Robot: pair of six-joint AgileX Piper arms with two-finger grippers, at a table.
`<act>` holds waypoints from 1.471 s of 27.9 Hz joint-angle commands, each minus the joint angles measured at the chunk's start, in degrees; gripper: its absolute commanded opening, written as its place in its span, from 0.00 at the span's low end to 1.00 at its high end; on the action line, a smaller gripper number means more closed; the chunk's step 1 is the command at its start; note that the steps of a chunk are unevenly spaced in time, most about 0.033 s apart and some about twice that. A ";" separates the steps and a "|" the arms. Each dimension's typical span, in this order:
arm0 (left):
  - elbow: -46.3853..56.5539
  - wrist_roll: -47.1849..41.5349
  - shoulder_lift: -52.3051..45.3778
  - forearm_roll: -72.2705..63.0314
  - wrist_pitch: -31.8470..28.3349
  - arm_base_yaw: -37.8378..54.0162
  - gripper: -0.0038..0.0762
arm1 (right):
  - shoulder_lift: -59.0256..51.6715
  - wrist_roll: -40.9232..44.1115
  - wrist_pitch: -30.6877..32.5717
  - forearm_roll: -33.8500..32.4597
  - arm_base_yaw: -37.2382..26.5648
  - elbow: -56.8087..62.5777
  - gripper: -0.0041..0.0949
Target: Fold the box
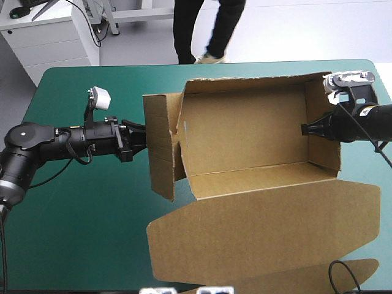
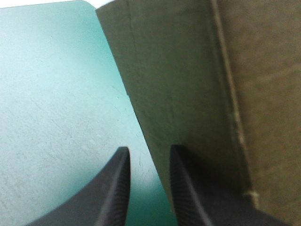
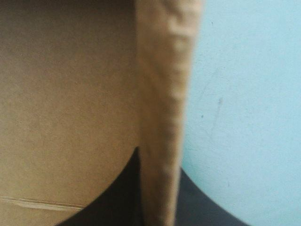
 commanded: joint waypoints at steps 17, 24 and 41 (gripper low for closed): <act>-2.49 0.45 -1.40 -12.78 4.70 -6.72 0.45 | -1.53 3.78 -6.80 2.57 3.47 -1.88 0.04; -2.49 -1.35 -1.40 -12.90 4.70 -6.72 0.57 | -1.26 9.36 -9.96 -4.59 8.01 -1.88 0.04; -13.09 -15.01 -1.40 8.61 -10.72 -13.86 0.61 | -0.21 13.15 -13.83 -6.04 10.80 -1.88 0.04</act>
